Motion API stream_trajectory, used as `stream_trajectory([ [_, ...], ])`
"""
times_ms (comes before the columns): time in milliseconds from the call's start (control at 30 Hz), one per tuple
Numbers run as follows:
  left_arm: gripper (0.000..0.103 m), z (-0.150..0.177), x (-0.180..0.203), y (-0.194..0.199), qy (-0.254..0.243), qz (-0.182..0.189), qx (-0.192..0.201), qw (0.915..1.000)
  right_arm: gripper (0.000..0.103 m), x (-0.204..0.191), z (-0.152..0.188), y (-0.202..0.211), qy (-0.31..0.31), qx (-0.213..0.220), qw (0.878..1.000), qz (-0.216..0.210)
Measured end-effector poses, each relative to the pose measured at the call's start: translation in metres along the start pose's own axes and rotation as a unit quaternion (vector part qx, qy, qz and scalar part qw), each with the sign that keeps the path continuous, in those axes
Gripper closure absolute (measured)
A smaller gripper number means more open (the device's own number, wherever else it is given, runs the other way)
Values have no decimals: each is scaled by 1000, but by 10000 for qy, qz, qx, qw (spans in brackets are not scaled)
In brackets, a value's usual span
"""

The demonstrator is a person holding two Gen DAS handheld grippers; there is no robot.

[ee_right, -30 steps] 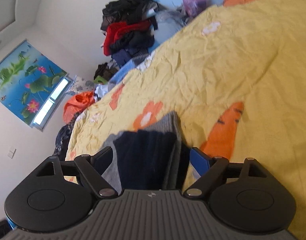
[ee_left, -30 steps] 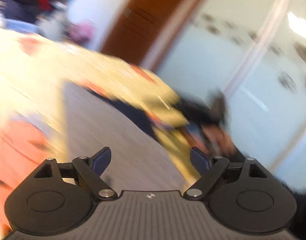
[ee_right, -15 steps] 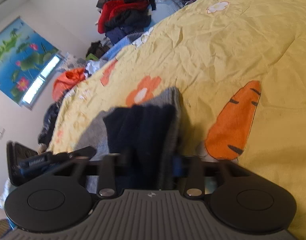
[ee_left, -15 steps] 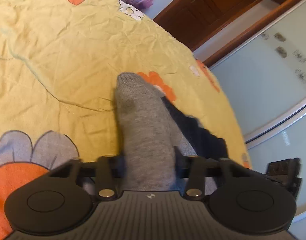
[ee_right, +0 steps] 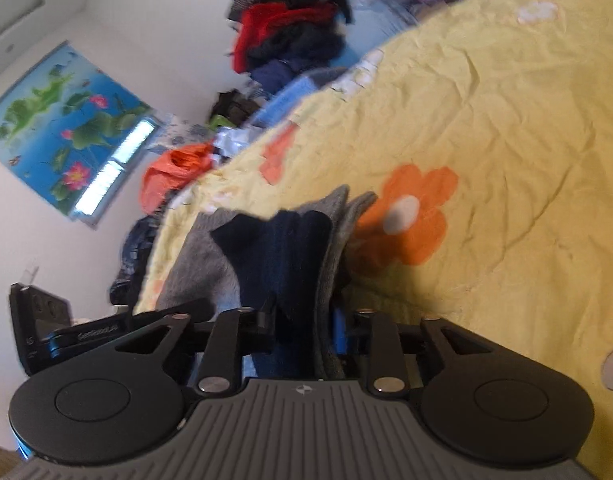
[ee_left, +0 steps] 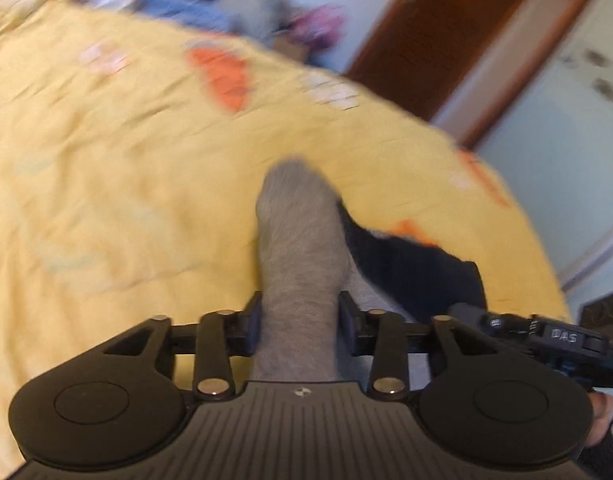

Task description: Fold small clothes

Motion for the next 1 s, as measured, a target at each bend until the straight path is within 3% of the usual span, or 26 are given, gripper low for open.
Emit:
stream_trajectory([
  [33, 58, 7, -5, 7, 98, 173, 55, 9998, 49, 4, 4, 1, -86, 9, 10000, 3],
  [100, 45, 25, -11, 25, 153, 595, 156, 9980, 35, 4, 17, 16, -8, -102, 9996, -275],
  [133, 41, 37, -15, 34, 194, 733, 182, 9970, 33, 3, 26, 26, 99, -172, 9994, -283],
  [300, 38, 90, -16, 57, 421, 1370, -46, 9897, 32, 8, 81, 74, 325, -608, 9974, -192],
  [400, 38, 109, -10, 54, 430, 1511, -228, 9873, 32, 1, 101, 83, 278, -776, 9960, -334],
  [500, 41, 116, -8, 50, 499, 1493, -278, 9871, 32, -14, 112, 74, 396, -947, 9938, -429],
  [533, 48, 116, -6, 51, 483, 1430, -315, 9880, 34, -20, 115, 71, 531, -982, 9929, -410],
  [567, 78, 115, -5, 51, 434, 1311, -372, 9897, 49, -24, 117, 68, 627, -1039, 9921, -316],
  [600, 86, 114, -4, 51, 395, 1219, -437, 9908, 78, -26, 118, 63, 695, -1137, 9910, -146],
  [633, 87, 112, -4, 52, 398, 1194, -428, 9911, 83, -28, 120, 62, 763, -1187, 9900, -81],
  [833, 91, 129, 9, 98, -9, 1360, -292, 9903, 83, -45, 131, 104, 1059, -1051, 9874, -520],
  [933, 88, 150, 10, 95, -348, 1010, -411, 9934, 81, -34, 143, 109, 1074, -1103, 9876, -302],
  [967, 86, 153, 7, 94, -471, 788, -373, 9951, 70, -30, 145, 110, 1071, -1073, 9883, -170],
  [1000, 80, 154, 3, 96, -493, 609, -338, 9964, 52, -27, 146, 111, 1082, -1076, 9883, -77],
])
Point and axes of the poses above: each gripper's, at about its wrist camera, not at the fingertips, and y roughly against the way its jaws point, x to its right, z to its underside, the point moved 4 cm from there along -y, roughly the way its jaws point, and after that the axes turned 3 degrees about -y, right-handed, at the moved point
